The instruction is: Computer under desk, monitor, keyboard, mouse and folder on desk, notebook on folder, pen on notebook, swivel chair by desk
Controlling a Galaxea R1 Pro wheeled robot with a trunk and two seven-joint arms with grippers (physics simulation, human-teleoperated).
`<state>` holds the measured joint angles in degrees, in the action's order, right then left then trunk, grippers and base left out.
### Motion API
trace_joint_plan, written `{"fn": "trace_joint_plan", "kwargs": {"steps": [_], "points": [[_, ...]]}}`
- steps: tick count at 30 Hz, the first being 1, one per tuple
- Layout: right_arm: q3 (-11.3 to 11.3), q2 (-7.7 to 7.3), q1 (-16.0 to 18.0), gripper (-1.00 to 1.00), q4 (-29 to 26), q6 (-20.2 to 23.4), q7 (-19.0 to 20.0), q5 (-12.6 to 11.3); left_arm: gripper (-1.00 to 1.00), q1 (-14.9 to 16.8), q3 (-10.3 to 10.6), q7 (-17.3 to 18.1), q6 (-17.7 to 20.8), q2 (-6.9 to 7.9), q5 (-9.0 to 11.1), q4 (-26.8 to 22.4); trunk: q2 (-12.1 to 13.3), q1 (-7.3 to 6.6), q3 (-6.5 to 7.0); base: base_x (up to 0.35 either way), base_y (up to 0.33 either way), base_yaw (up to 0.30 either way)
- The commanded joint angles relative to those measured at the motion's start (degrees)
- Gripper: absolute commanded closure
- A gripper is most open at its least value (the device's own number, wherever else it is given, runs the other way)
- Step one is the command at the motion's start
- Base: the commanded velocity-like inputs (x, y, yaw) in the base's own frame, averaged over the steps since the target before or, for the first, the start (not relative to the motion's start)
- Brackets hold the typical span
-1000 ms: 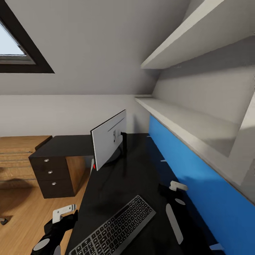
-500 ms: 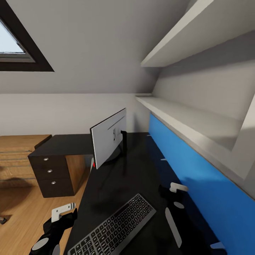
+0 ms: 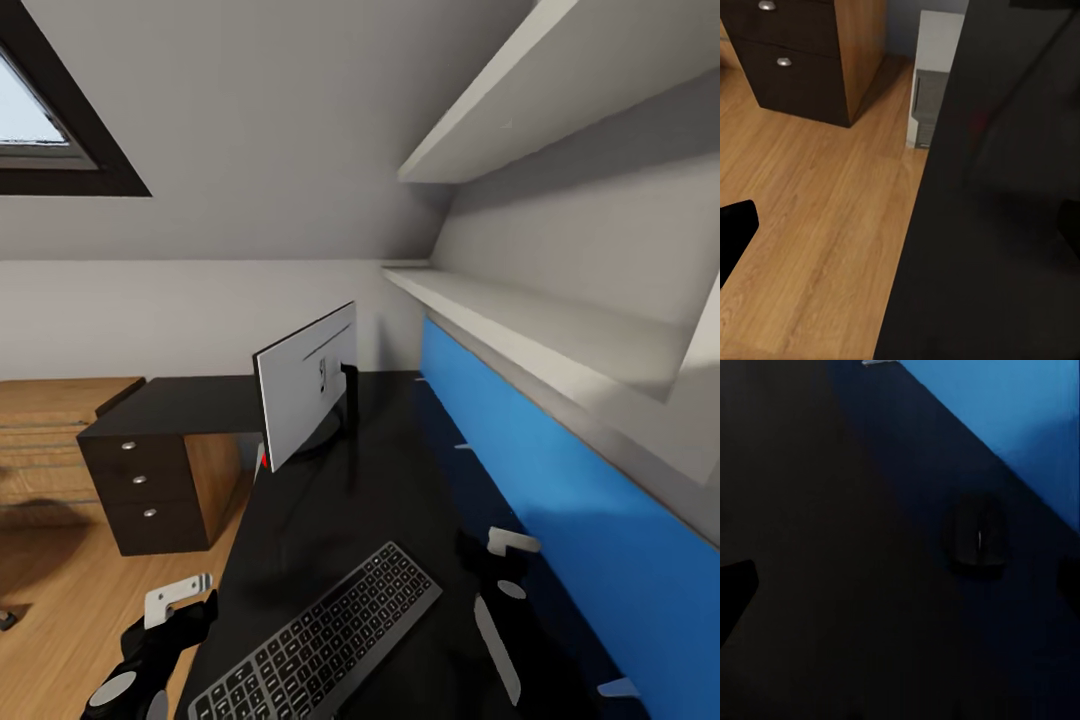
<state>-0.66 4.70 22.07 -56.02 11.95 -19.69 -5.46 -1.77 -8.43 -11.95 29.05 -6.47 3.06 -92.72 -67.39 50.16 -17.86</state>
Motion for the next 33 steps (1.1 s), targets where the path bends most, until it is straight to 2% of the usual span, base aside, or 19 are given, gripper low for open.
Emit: {"fn": "trace_joint_plan", "kwargs": {"steps": [1,2,3,4,6,8,10,14,15,19,21,23,24,25,27,28,30,32,33], "points": [[-0.02,-0.50,1.17,-1.00,3.15,-0.88,-0.17,-0.59,-1.00,0.01,0.02,-0.22,0.30,-0.03,0.34,-0.10,-0.46,0.23,-0.24,0.000,0.000,0.000],[-0.03,-1.19,4.87,-1.00,9.02,-2.98,-0.05,-0.64,-1.00,0.01,0.05,-0.20,0.41,-0.03,0.36,-0.10,-0.86,0.45,-0.42,0.000,0.000,0.000],[-0.03,-1.49,6.48,-1.00,11.36,-3.93,-0.01,-0.65,-1.00,0.01,0.06,-0.19,0.44,-0.03,0.36,-0.10,-1.26,0.67,-0.60,0.000,0.000,0.000],[-0.04,-2.16,9.85,-1.00,16.58,-6.08,0.17,-0.68,-1.00,0.01,0.07,-0.19,0.49,-0.01,0.36,-0.09,-1.66,0.89,-0.78,0.000,0.000,0.000],[-0.04,-2.88,13.16,-1.00,22.22,-8.44,0.52,-0.72,-1.00,0.01,0.07,-0.18,0.52,0.01,0.37,-0.11,-2.47,1.33,-1.14,0.000,0.000,0.000],[-0.06,-3.96,17.70,-1.00,30.25,-11.96,1.50,-0.75,-1.00,0.05,0.08,-0.18,0.54,0.07,0.37,-0.13,-3.27,1.77,-1.50,0.000,0.000,0.000],[-0.10,-6.17,23.86,-1.00,39.78,-16.58,4.44,-0.86,-1.00,0.07,0.08,-0.18,0.57,0.09,0.37,-0.12,-4.07,2.21,-1.86,0.000,0.000,0.000],[-0.33,-7.88,25.28,-1.00,42.15,-17.82,6.04,-1.22,-1.00,0.09,0.08,-0.18,0.57,0.13,0.37,-0.12,-5.67,3.09,-2.58,0.000,0.000,0.000],[-0.45,-8.22,25.47,-1.00,42.57,-18.12,7.22,-2.04,-1.00,0.10,0.08,-0.18,0.59,0.09,0.37,-0.12,-6.07,3.31,-2.76,0.000,0.000,0.000],[-0.57,-8.46,25.60,-1.00,42.89,-18.25,8.45,-3.46,-1.00,0.08,0.08,-0.18,1.15,0.00,0.37,-0.13,-7.68,4.19,-3.47,0.000,0.000,0.000],[-0.62,-8.52,25.63,-1.00,42.97,-18.25,8.81,-4.20,-1.00,0.19,0.08,-0.14,4.51,-0.07,0.42,-0.16,-8.48,4.62,-3.83,0.000,0.000,0.000],[-0.64,-8.55,25.65,-1.00,42.99,-18.19,8.91,-4.51,-1.00,1.96,0.05,-0.07,9.71,-0.06,0.86,-0.14,-9.28,5.06,-4.19,0.000,0.000,0.000],[-0.65,-8.56,25.65,-1.00,43.00,-18.16,8.93,-4.62,-1.00,4.38,-0.02,-0.05,14.19,0.02,1.82,-0.12,-9.68,5.28,-4.37,0.000,0.000,0.000],[-0.65,-8.56,25.65,-1.00,43.00,-18.15,8.94,-4.66,-1.00,5.77,-0.05,-0.04,16.74,0.06,2.56,-0.12,-10.09,5.50,-4.55,0.000,0.000,0.000],[-0.71,-8.56,25.66,-1.00,43.01,-18.06,8.96,-4.77,-1.00,12.60,-0.36,-0.07,25.48,0.62,7.19,0.07,-10.89,5.94,-4.91,0.000,0.000,0.000],[-0.73,-8.56,25.66,-1.00,43.01,-18.04,8.93,-4.80,-1.00,15.25,-1.00,-0.08,27.38,1.33,8.83,1.30,-11.29,6.16,-5.09,0.000,0.000,0.000],[-0.73,-8.57,25.66,-1.00,43.01,-18.03,8.93,-4.81,-1.00,16.25,-1.63,-0.07,28.14,1.68,9.52,2.73,-12.09,6.60,-5.45,0.000,0.000,0.000],[-0.72,-8.57,25.66,-1.00,43.04,-18.10,8.93,-4.84,-1.00,17.14,-3.25,-0.03,28.80,2.21,10.61,5.00,-12.89,7.04,-5.81,0.000,0.000,0.000],[-0.69,-8.57,25.66,-1.00,43.07,-18.15,8.90,-4.99,-1.00,17.67,-5.60,0.03,29.15,3.12,12.21,8.24,-13.29,7.26,-5.99,0.000,0.000,0.000]]}}
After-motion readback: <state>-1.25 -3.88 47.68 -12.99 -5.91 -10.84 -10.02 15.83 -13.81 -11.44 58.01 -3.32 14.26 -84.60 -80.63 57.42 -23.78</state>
